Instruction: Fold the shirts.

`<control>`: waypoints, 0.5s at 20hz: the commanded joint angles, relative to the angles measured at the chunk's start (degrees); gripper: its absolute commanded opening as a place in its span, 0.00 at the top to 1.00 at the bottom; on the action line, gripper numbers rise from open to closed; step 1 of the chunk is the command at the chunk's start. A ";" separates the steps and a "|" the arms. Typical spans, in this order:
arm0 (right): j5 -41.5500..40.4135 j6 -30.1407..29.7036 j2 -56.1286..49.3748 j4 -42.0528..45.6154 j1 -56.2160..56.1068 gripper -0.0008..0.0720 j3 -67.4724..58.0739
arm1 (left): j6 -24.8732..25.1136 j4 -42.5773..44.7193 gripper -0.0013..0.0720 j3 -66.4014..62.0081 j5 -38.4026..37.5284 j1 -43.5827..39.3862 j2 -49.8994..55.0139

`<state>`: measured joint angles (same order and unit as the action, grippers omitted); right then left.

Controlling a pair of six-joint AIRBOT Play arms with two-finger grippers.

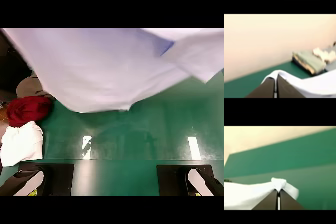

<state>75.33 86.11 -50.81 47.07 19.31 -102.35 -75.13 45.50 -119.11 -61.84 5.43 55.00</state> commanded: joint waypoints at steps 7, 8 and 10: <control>-7.54 -0.04 10.71 21.66 -0.02 0.97 -10.75 | 0.07 0.59 0.95 -1.49 11.56 0.07 -13.62; -8.00 0.50 12.52 23.89 -0.02 0.97 -9.22 | 0.07 0.61 0.95 -1.46 11.80 0.07 -14.19; -7.63 3.37 14.36 26.18 -0.02 0.98 -6.32 | -1.84 1.03 0.95 -1.11 8.85 0.07 -13.88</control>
<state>69.47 86.76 -40.03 66.13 19.29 -111.57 -75.37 45.95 -120.46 -52.10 5.43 42.30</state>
